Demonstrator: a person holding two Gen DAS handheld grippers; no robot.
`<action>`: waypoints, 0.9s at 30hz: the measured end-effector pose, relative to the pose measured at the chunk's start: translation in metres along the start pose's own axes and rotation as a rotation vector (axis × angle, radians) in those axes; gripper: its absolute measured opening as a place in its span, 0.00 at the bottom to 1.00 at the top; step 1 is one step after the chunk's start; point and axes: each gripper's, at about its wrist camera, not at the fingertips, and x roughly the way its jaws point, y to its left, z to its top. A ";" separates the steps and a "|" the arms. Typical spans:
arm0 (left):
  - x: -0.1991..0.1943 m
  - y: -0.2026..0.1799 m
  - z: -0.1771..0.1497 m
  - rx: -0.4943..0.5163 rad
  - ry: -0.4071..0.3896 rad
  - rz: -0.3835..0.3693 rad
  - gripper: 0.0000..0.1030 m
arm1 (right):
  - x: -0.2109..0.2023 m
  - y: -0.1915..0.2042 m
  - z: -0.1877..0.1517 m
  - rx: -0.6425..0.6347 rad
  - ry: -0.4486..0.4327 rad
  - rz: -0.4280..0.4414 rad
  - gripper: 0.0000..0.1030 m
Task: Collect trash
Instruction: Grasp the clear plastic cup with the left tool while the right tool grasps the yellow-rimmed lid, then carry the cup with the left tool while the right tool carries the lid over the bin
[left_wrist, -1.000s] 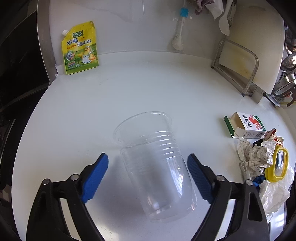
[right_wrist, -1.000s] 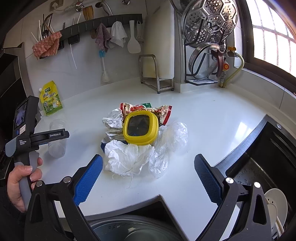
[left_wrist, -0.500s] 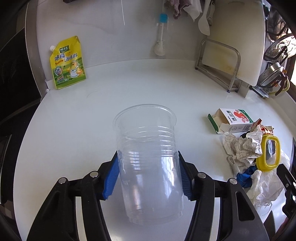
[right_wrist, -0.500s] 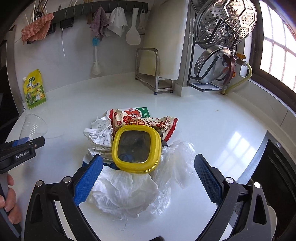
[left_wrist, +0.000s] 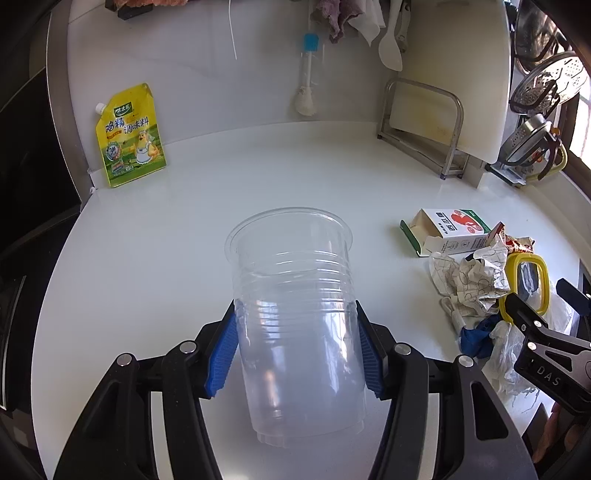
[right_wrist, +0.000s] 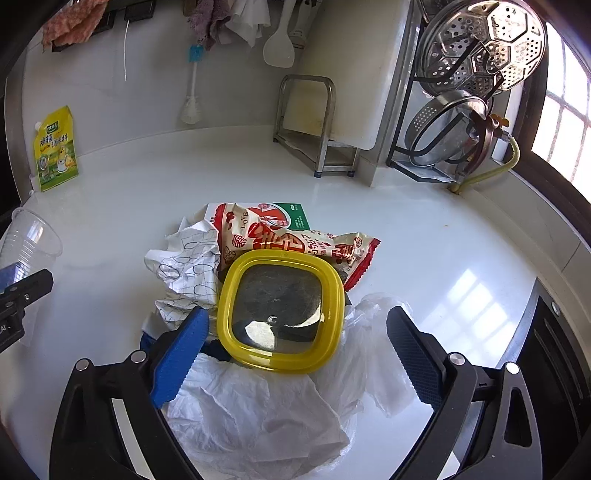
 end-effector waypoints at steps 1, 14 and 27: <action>-0.001 -0.001 0.000 0.003 -0.001 0.001 0.54 | 0.001 0.001 0.000 -0.005 -0.002 0.000 0.77; -0.012 -0.006 -0.008 0.014 0.000 -0.023 0.54 | -0.029 -0.017 -0.002 0.050 -0.059 0.067 0.65; -0.073 -0.024 -0.027 0.060 -0.040 -0.087 0.54 | -0.100 -0.031 -0.041 0.120 -0.082 0.106 0.65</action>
